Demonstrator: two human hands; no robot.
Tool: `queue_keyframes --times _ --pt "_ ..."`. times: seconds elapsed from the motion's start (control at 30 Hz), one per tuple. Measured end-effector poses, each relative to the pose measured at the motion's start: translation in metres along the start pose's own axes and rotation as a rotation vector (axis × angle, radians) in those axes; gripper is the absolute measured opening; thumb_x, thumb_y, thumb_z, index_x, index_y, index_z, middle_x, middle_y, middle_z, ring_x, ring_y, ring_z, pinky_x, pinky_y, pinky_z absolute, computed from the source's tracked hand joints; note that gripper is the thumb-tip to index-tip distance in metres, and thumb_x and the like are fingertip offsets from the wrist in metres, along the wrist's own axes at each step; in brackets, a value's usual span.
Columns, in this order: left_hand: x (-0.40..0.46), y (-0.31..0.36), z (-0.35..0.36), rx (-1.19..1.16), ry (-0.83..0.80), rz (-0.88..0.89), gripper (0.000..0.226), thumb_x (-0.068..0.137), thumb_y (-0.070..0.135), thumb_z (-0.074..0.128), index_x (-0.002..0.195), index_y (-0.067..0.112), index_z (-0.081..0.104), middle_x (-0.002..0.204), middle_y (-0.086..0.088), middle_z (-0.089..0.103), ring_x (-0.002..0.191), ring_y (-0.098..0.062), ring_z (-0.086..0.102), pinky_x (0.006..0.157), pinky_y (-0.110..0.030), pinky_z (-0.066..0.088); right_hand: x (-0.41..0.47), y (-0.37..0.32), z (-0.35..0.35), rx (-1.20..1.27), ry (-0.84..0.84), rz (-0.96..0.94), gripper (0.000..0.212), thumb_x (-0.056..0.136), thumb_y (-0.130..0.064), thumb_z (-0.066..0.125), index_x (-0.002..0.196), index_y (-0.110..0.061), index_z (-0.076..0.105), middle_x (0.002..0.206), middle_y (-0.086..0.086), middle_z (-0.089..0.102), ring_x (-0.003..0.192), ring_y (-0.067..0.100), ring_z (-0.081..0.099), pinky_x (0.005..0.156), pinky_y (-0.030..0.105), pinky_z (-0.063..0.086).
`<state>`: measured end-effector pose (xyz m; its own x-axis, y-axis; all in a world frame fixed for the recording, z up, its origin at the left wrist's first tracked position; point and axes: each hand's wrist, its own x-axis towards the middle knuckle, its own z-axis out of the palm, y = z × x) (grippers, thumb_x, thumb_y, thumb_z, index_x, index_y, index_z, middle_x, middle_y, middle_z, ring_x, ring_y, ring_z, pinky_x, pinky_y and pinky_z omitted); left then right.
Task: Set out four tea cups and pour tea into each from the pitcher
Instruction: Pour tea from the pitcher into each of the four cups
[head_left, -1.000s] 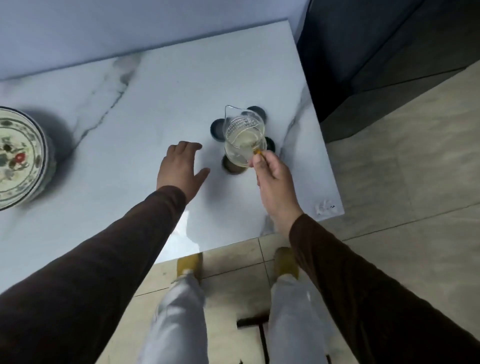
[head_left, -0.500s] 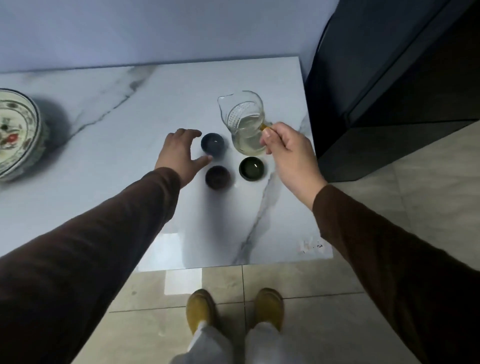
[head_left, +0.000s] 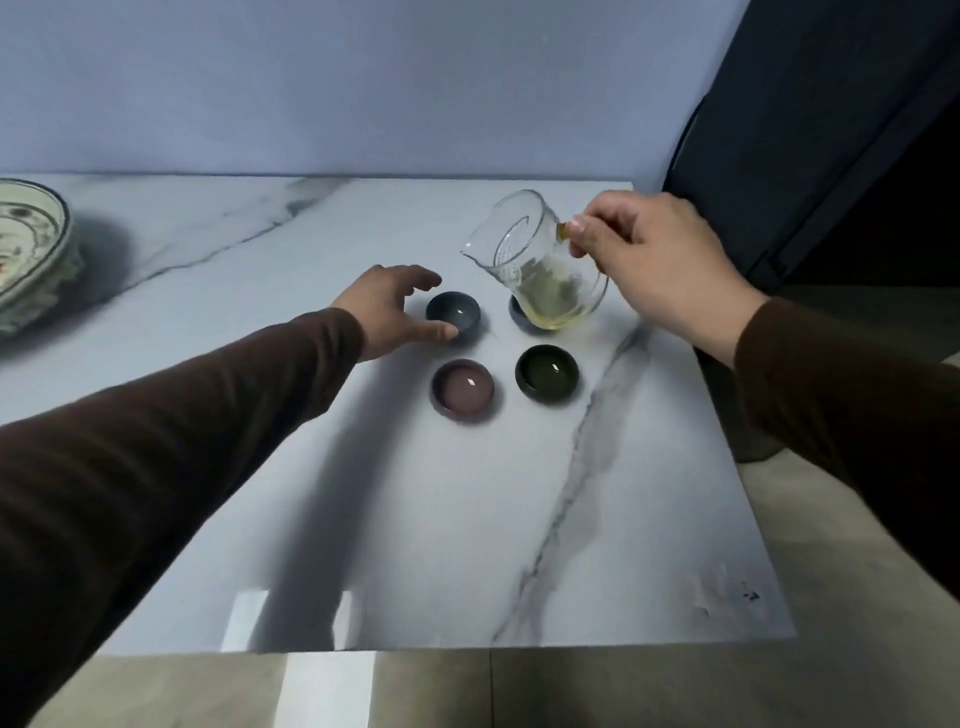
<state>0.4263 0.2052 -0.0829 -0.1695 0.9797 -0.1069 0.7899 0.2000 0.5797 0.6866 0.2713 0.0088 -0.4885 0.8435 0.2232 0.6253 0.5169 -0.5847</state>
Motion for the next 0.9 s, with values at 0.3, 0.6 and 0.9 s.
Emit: queue_keyframes --times 0.3,0.6,0.9 --pt "0.009 -0.016 0.015 -0.017 0.034 0.066 0.076 0.068 0.049 0.080 0.135 0.026 0.051 0.125 0.007 0.057 0.108 -0.010 0.048 0.093 -0.026 0.039 0.016 0.003 0.011 -0.143 -0.008 -0.100 0.028 0.093 -0.046 0.055 0.078 -0.027 0.069 0.060 -0.014 0.058 0.065 0.009 0.055 0.057 0.023 0.038" --pt "0.005 -0.007 0.018 -0.080 0.029 0.019 0.077 0.068 0.045 0.082 0.135 0.021 0.052 0.126 -0.001 0.059 0.111 -0.015 0.054 0.101 -0.030 0.042 0.017 -0.014 0.011 -0.265 -0.021 -0.148 0.030 0.093 -0.045 0.055 0.087 -0.021 0.072 0.080 -0.004 0.065 0.084 0.021 0.057 0.070 0.029 0.035" --pt "0.010 -0.007 0.021 -0.109 0.035 -0.022 0.065 0.068 0.039 0.083 0.126 0.023 0.058 0.119 -0.001 0.063 0.111 -0.019 0.057 0.098 -0.029 0.043 0.031 -0.025 0.019 -0.427 -0.096 -0.147 0.025 0.094 -0.046 0.051 0.084 -0.027 0.065 0.087 -0.002 0.066 0.089 0.024 0.058 0.072 0.032 0.039"
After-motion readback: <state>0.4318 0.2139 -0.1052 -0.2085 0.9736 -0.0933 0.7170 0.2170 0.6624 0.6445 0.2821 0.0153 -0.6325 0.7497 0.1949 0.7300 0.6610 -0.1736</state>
